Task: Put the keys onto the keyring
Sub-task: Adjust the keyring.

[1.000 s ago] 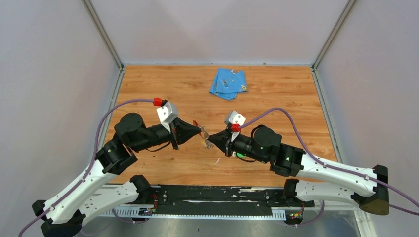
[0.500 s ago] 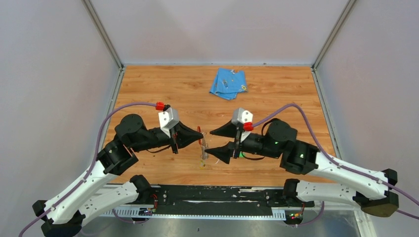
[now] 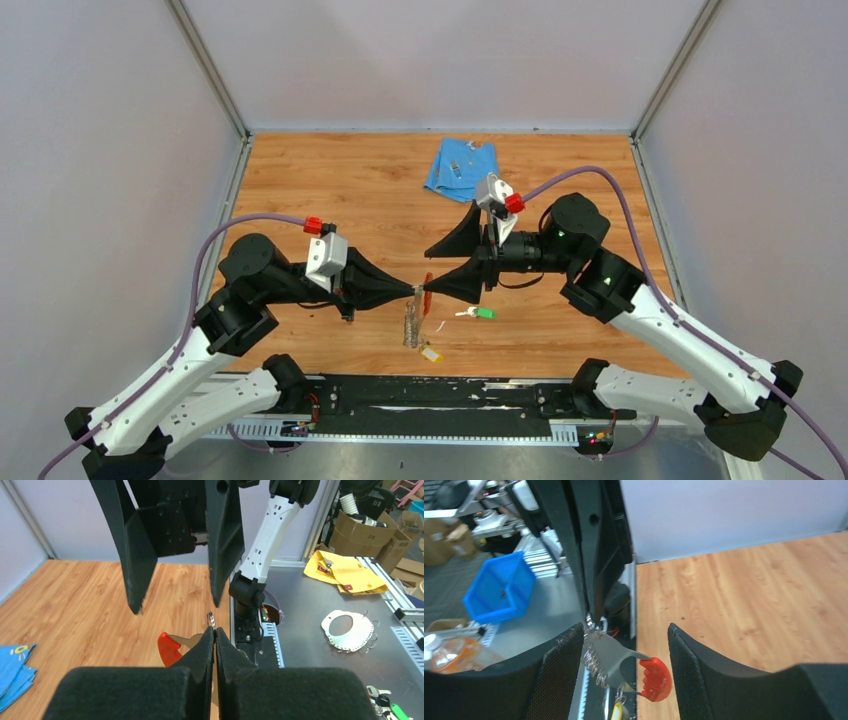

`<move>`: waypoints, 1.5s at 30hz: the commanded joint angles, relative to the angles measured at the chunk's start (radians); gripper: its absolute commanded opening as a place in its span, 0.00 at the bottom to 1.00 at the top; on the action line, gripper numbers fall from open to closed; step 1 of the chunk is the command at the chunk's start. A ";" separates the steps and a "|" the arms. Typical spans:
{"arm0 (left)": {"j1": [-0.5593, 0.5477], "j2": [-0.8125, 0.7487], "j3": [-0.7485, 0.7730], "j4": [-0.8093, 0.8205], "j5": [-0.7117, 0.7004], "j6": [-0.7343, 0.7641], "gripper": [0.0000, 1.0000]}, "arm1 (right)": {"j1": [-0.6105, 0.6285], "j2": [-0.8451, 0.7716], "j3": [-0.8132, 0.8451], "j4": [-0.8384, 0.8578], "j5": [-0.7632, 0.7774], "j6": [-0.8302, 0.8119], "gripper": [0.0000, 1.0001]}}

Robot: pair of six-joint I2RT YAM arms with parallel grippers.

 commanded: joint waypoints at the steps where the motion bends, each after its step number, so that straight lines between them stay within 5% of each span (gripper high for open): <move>1: 0.003 -0.015 0.022 0.062 0.013 -0.021 0.00 | -0.013 -0.005 0.011 0.089 -0.206 0.073 0.65; 18: 0.003 -0.015 0.021 0.080 -0.003 -0.042 0.00 | -0.012 0.013 -0.052 0.167 -0.172 0.123 0.60; 24: 0.003 -0.010 0.020 0.082 -0.017 -0.043 0.00 | -0.012 0.019 -0.066 0.195 -0.177 0.147 0.44; 35: 0.003 -0.009 0.016 0.083 -0.026 -0.042 0.00 | -0.001 0.044 -0.075 0.243 -0.182 0.179 0.32; 39: 0.003 -0.009 0.013 0.082 -0.028 -0.042 0.00 | 0.002 0.050 -0.070 0.245 -0.178 0.177 0.01; 45: 0.003 -0.014 0.002 0.046 -0.071 -0.006 0.00 | 0.002 0.037 -0.048 0.167 -0.165 0.163 0.00</move>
